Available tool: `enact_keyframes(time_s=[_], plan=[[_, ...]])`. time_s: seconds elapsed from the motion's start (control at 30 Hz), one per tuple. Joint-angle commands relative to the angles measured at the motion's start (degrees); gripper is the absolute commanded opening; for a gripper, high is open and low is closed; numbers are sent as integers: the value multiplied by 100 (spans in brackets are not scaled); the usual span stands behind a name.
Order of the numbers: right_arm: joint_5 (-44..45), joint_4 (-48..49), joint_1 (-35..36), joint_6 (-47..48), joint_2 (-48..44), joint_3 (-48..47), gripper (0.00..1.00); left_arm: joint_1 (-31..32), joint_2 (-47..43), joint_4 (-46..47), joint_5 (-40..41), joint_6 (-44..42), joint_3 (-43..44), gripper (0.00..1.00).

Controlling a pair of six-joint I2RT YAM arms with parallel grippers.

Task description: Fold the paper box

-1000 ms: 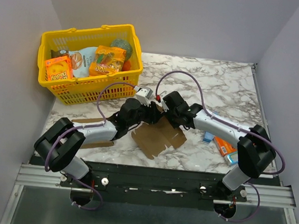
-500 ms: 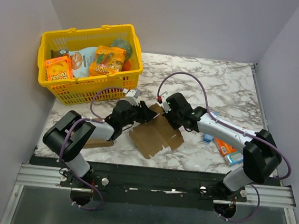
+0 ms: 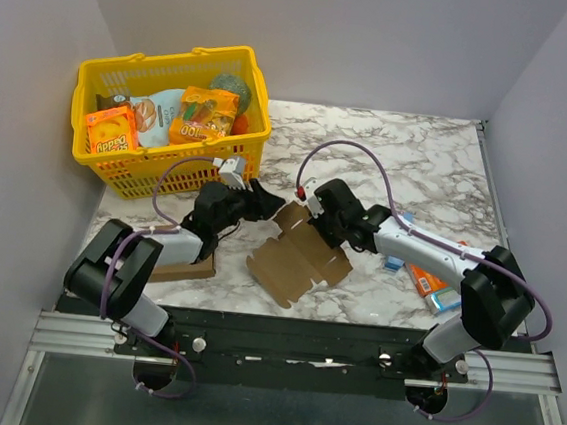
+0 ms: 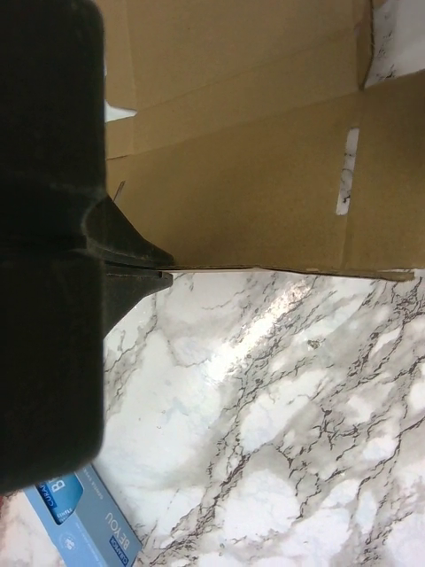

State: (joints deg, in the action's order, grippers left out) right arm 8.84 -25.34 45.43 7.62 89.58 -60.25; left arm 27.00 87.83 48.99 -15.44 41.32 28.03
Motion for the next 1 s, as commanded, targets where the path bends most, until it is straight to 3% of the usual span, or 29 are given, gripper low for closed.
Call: enact_keyframes(time_s=[0.0, 0.1, 0.5, 0.7, 0.97], plan=[[144, 20, 54, 222, 16, 66, 1, -310, -661, -793, -319, -317, 123, 64], [153, 12, 63, 231, 42, 31, 1, -310, -838, -1216, -327, -353, 317, 63], [118, -58, 71, 170, 77, -127, 1, 24, -478, -980, -425, 270, 721, 50], [118, -102, 89, 135, 121, -163, 1, 428, -233, -1234, -152, 341, 1045, 50], [109, -111, 124, 126, 121, -154, 1, 472, 234, -1444, -47, 746, 1310, 54]])
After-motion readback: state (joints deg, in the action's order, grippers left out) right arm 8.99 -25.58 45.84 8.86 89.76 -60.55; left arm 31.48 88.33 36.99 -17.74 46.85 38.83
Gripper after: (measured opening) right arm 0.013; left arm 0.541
